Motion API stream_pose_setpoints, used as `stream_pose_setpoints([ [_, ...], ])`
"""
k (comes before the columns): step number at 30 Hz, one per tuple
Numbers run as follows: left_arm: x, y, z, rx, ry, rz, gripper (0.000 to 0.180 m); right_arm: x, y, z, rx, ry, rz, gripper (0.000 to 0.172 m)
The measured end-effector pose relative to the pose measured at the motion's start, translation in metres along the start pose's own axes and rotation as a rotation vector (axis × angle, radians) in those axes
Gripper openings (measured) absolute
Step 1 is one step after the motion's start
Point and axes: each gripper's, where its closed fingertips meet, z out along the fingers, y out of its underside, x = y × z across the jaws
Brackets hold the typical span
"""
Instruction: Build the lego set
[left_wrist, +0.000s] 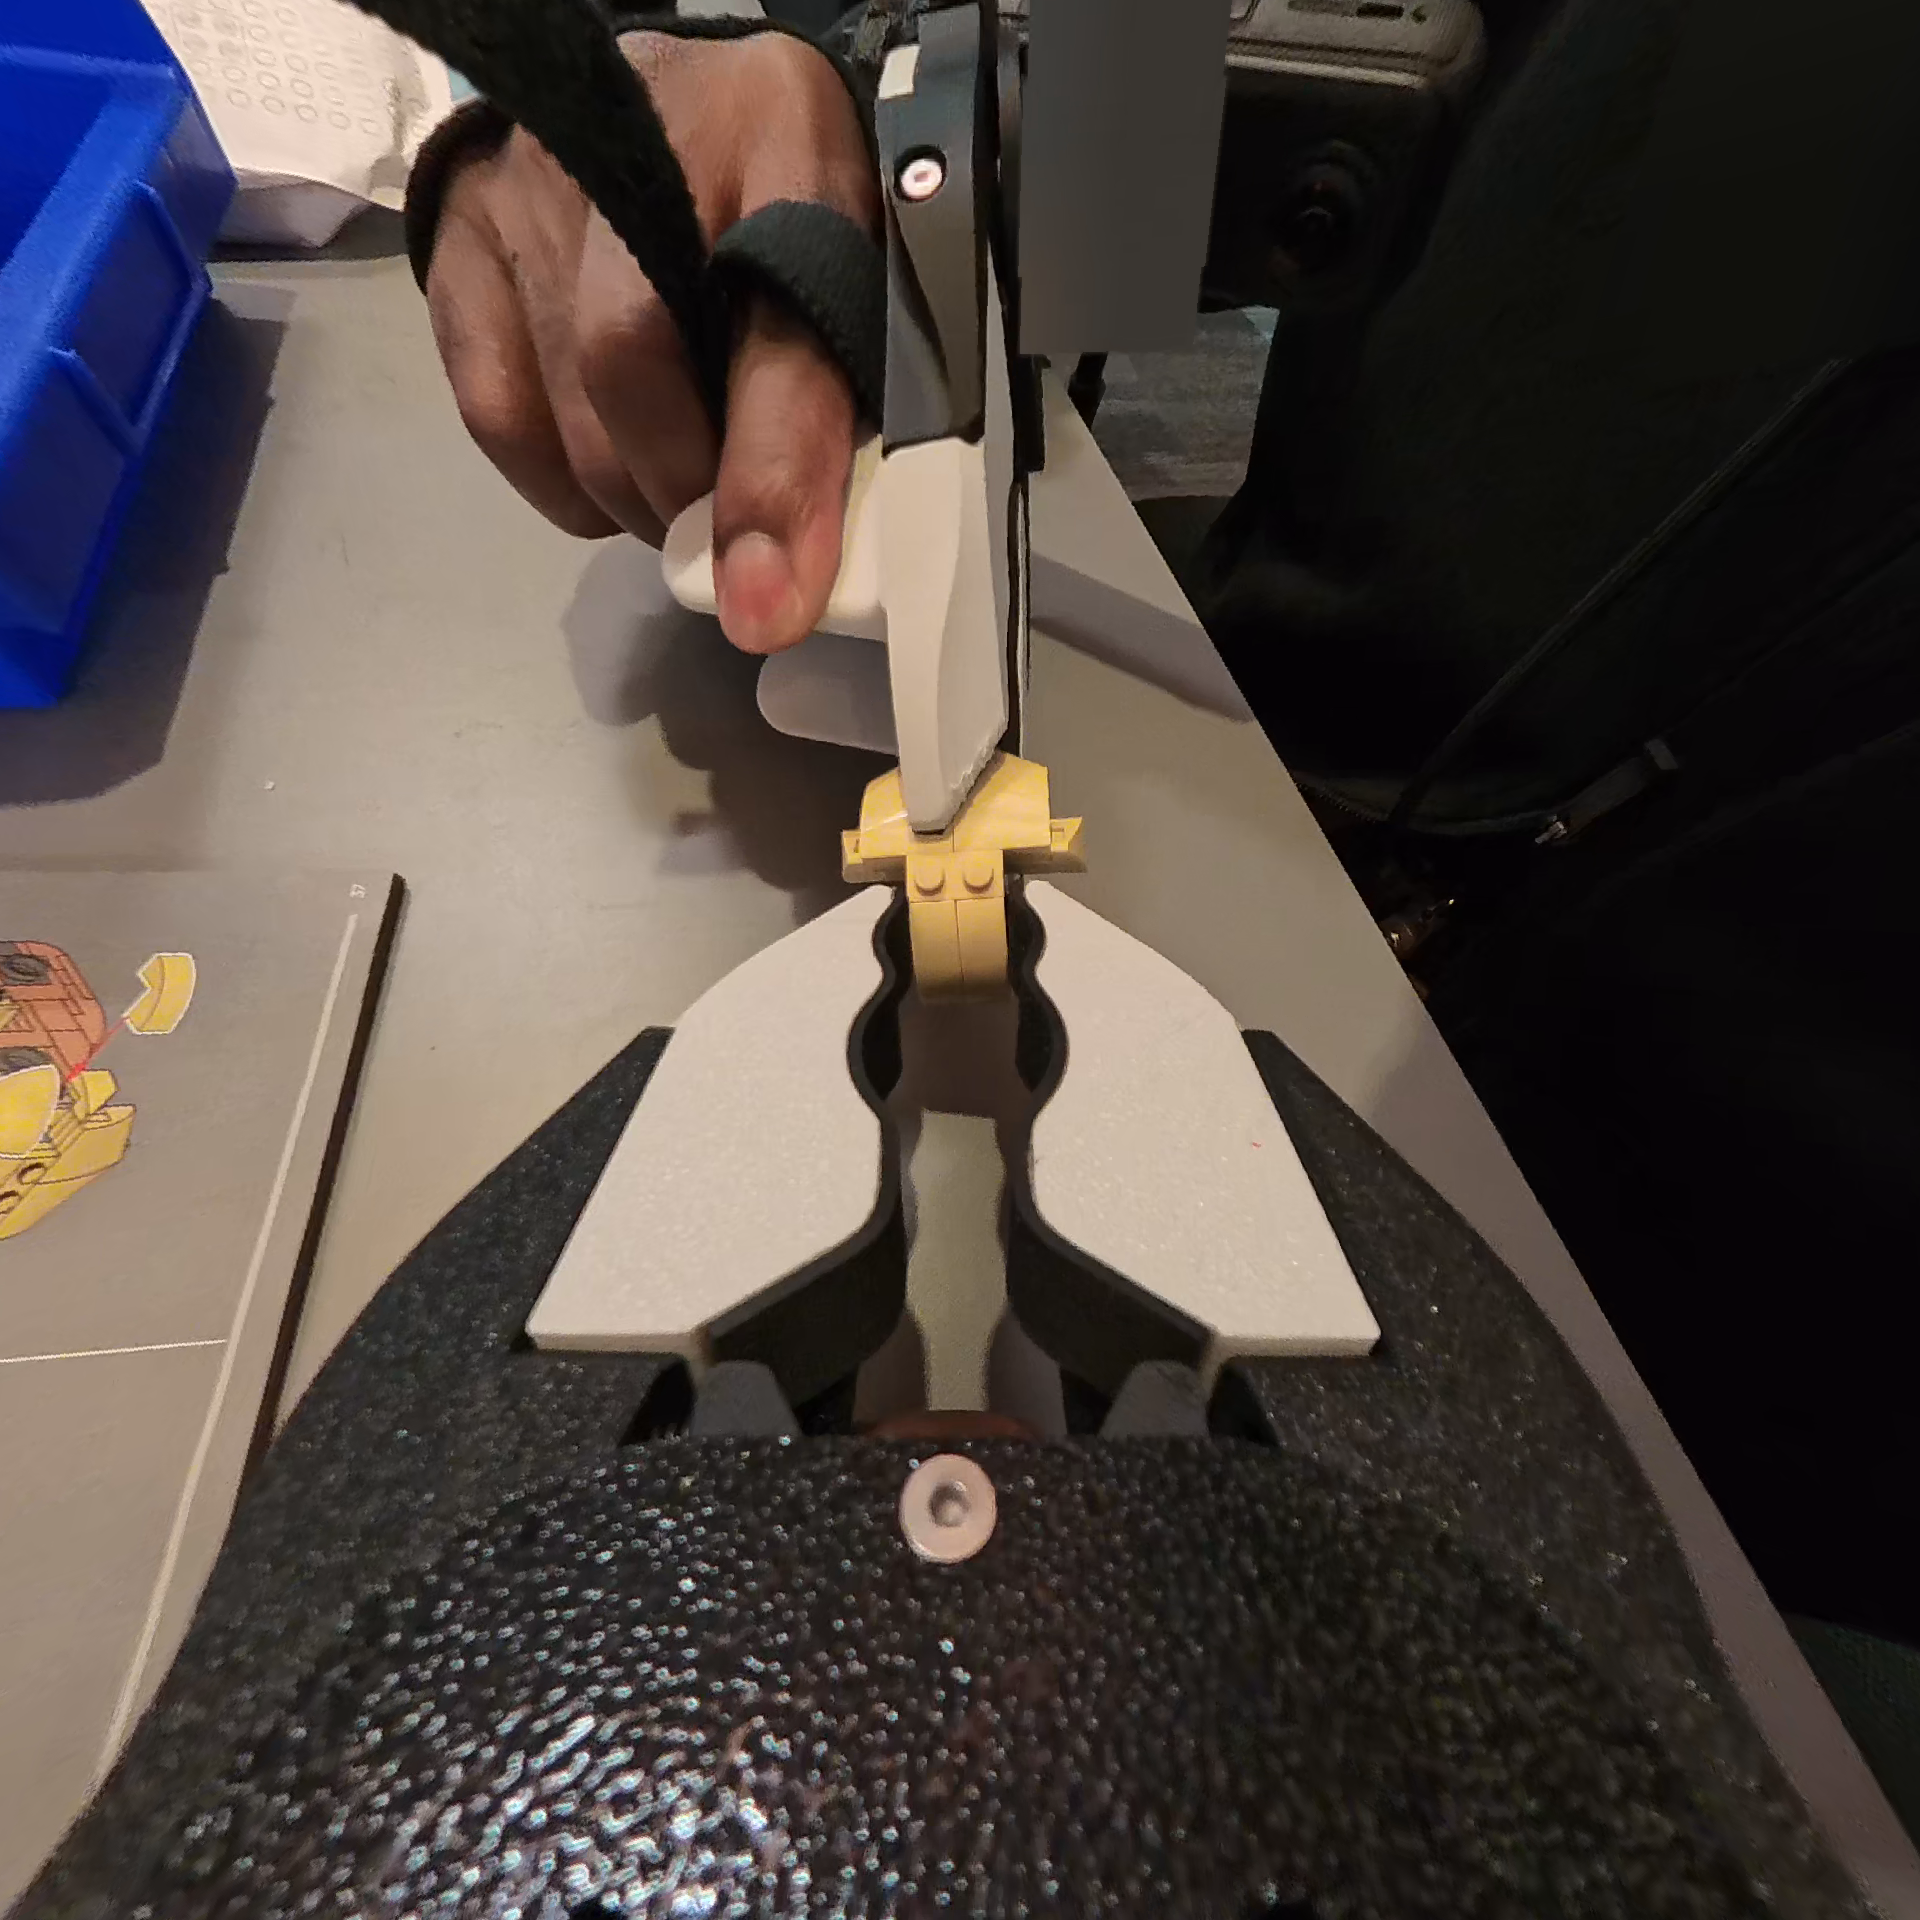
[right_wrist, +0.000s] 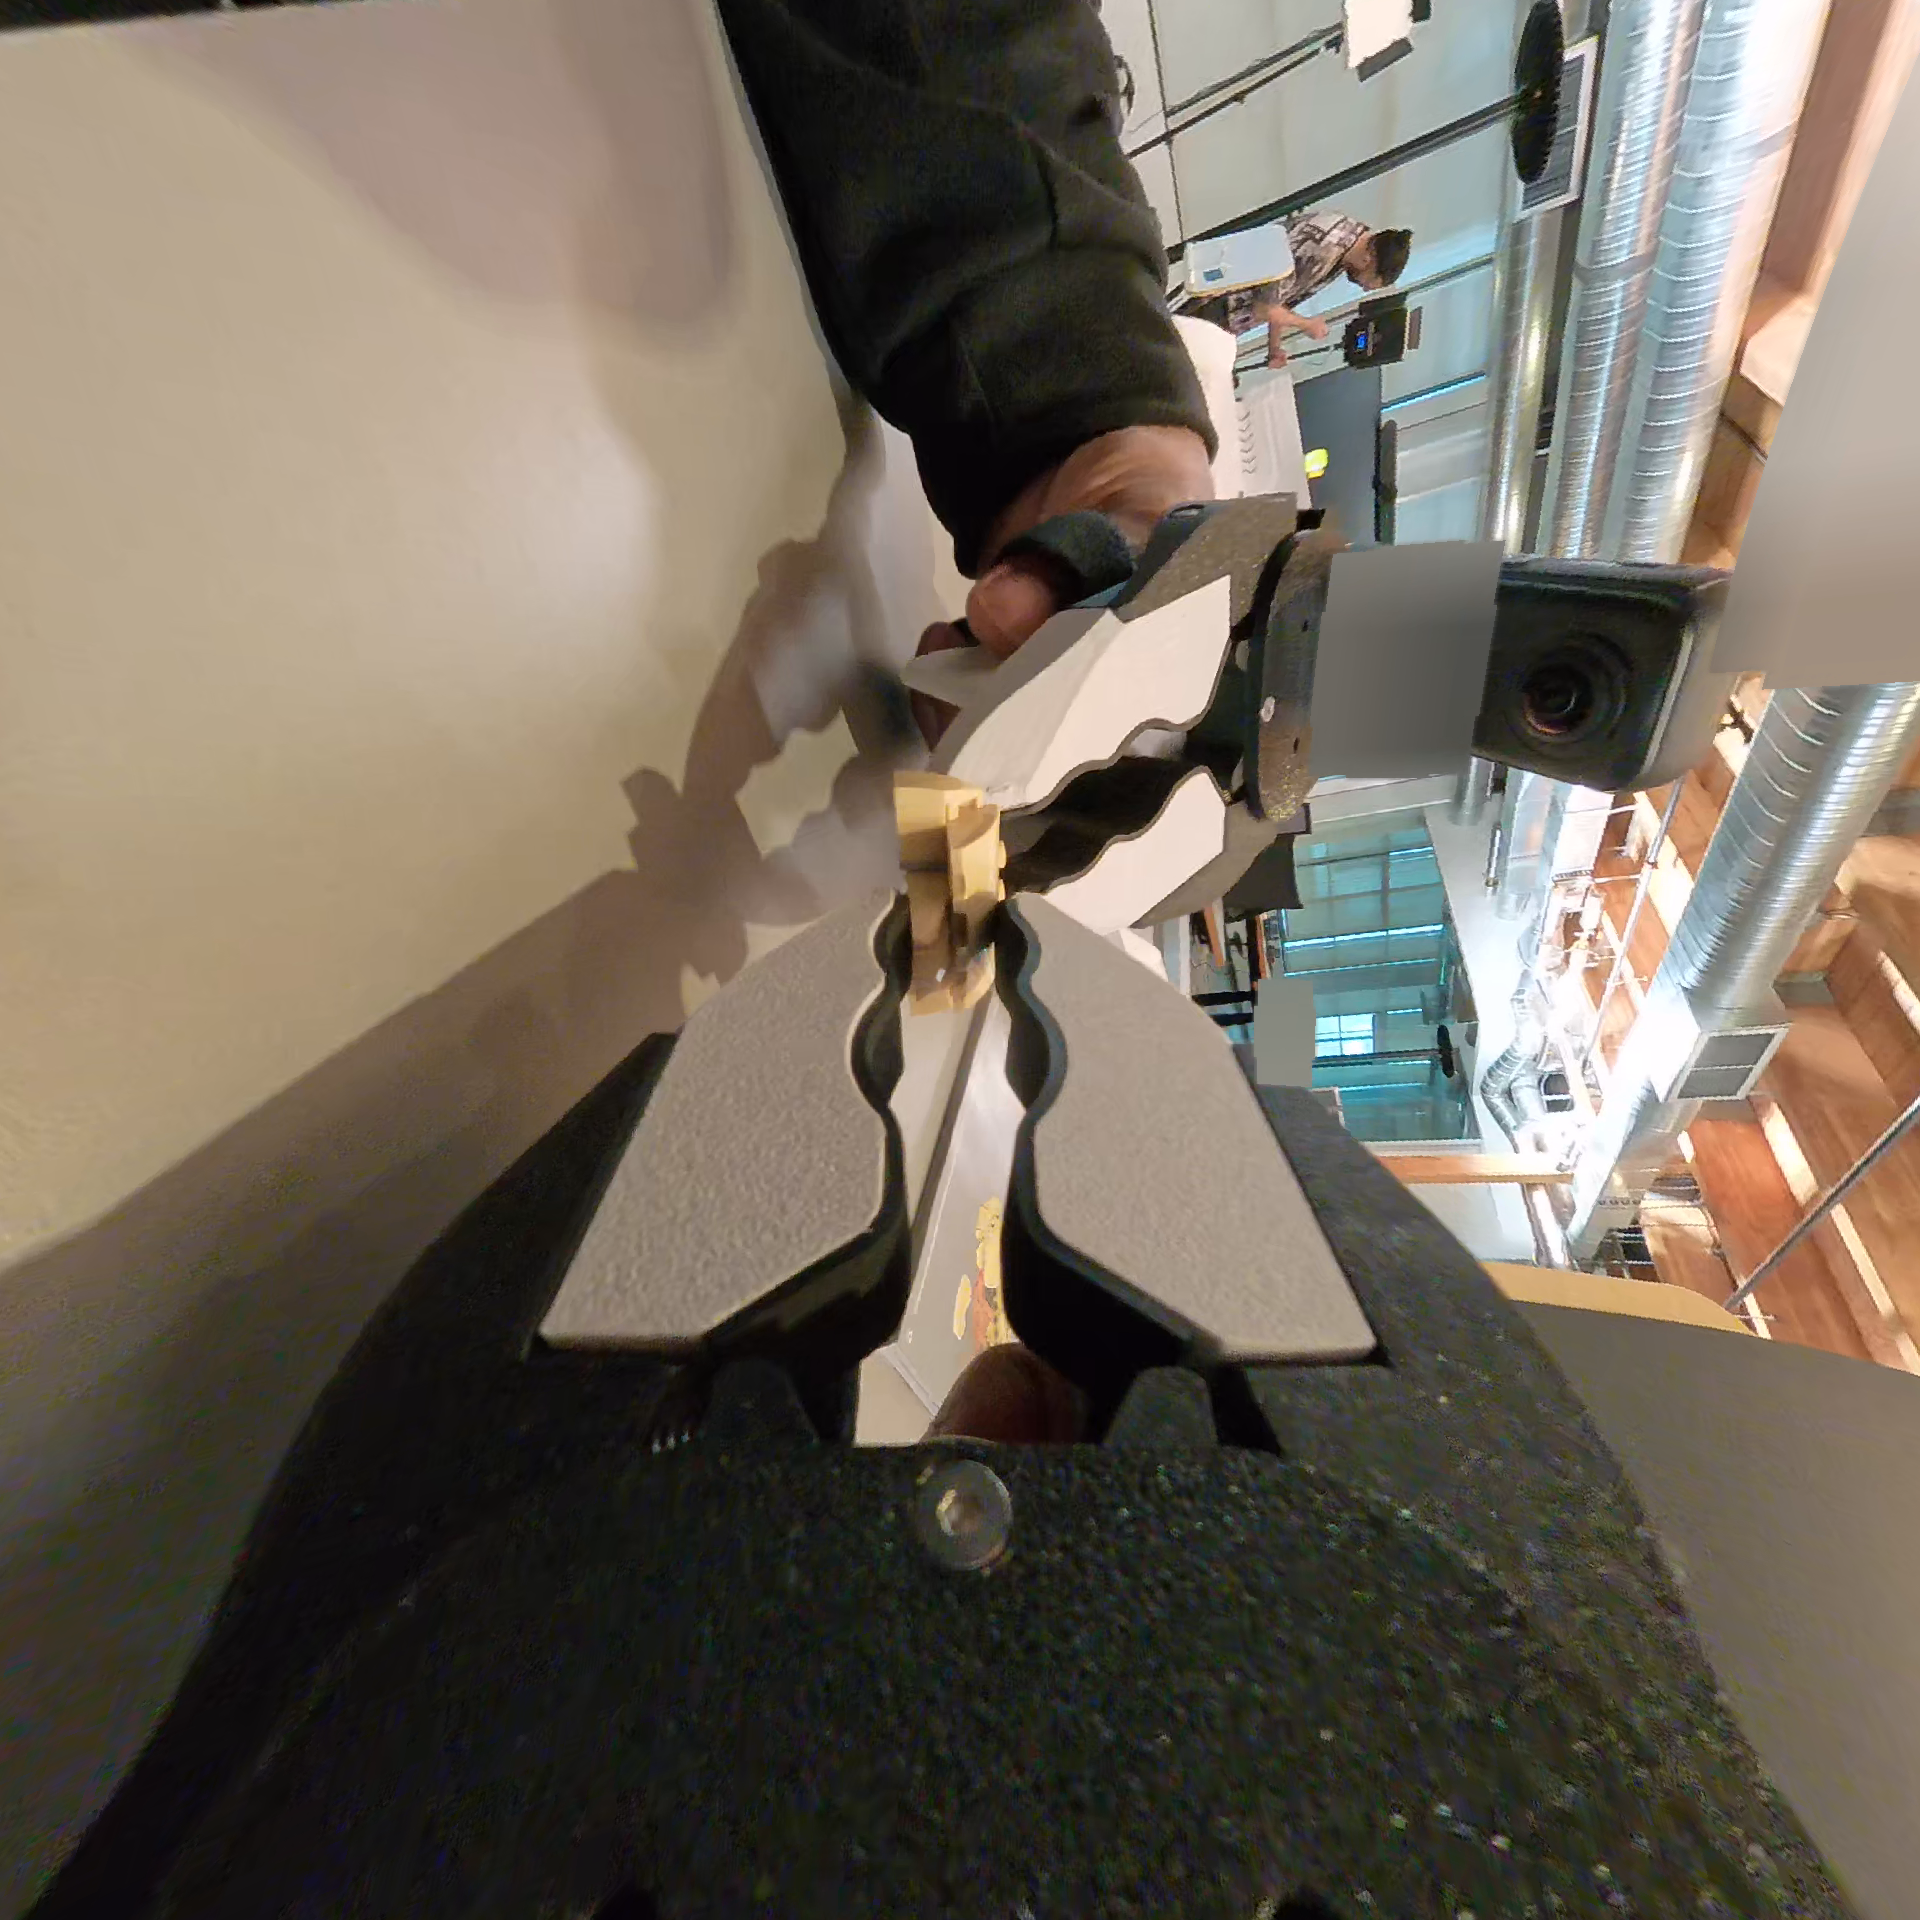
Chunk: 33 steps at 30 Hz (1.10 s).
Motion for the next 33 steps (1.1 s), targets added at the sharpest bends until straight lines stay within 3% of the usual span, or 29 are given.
stream_pose_setpoints([
  [6, 0.001, 0.004, 0.003, -0.021, -0.001, 0.018, 0.017, -0.004, -0.001, 0.0, -0.014, -0.023, -0.02, 0.015],
  [12, -0.008, 0.003, -0.001, -0.022, -0.061, 0.003, 0.016, -0.001, 0.009, 0.002, 0.0, 0.084, -0.036, 0.017],
  [14, -0.008, 0.004, -0.001, -0.028, -0.061, 0.003, 0.016, -0.003, 0.016, 0.004, -0.04, 0.092, -0.066, 0.027],
  [17, -0.007, 0.003, -0.001, -0.026, -0.059, 0.002, 0.016, -0.003, 0.016, 0.005, -0.04, 0.1, -0.072, 0.029],
  [20, -0.006, 0.002, 0.0, -0.026, -0.054, 0.009, 0.016, -0.001, 0.015, 0.004, -0.031, 0.112, -0.069, 0.018],
  [33, -0.004, 0.008, 0.005, -0.068, -0.056, 0.029, 0.016, -0.007, 0.015, 0.004, -0.079, 0.036, -0.113, 0.017],
])
